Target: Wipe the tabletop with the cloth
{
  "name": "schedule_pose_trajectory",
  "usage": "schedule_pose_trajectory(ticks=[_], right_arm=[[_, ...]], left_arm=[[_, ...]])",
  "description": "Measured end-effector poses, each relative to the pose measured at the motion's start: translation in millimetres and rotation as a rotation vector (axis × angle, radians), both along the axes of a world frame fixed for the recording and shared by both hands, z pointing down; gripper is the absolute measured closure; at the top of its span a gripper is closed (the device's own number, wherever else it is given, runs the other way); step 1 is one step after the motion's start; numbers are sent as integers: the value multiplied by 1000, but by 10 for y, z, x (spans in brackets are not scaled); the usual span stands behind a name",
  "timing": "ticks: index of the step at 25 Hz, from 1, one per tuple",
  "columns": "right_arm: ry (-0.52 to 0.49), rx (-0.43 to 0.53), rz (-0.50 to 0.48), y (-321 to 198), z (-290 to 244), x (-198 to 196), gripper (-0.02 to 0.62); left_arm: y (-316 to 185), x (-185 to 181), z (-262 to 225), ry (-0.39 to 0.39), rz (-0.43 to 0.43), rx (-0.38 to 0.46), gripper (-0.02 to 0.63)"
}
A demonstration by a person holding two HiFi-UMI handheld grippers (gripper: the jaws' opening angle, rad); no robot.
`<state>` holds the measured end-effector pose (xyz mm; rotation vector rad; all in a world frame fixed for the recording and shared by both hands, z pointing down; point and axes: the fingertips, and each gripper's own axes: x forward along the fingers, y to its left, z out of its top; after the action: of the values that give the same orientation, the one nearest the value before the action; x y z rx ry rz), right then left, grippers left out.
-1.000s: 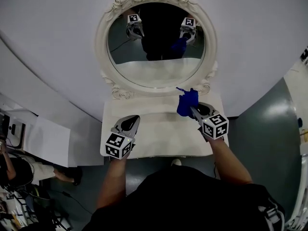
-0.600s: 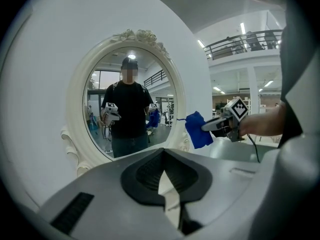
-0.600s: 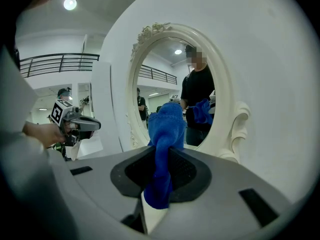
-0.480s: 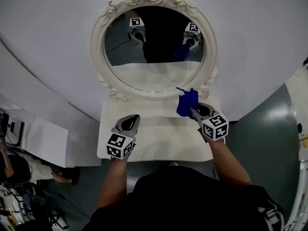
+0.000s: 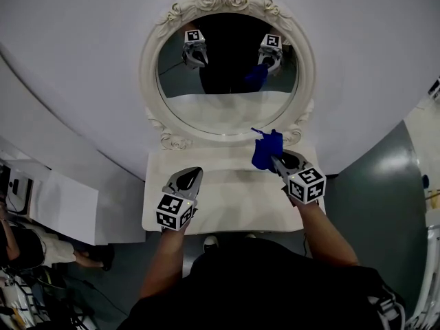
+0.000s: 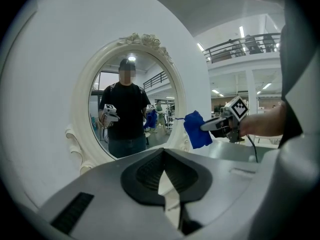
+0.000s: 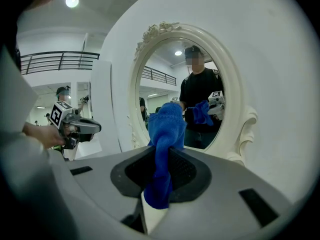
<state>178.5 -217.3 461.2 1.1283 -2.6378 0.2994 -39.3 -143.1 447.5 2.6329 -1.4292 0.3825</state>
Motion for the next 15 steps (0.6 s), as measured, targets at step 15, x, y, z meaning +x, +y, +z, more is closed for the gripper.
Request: schedule_pose_trajectory(ticks=[15], right_arm=[[36, -13, 51, 140, 46, -285, 538]], left_arm=[[5, -367, -82, 10, 20, 31, 595]])
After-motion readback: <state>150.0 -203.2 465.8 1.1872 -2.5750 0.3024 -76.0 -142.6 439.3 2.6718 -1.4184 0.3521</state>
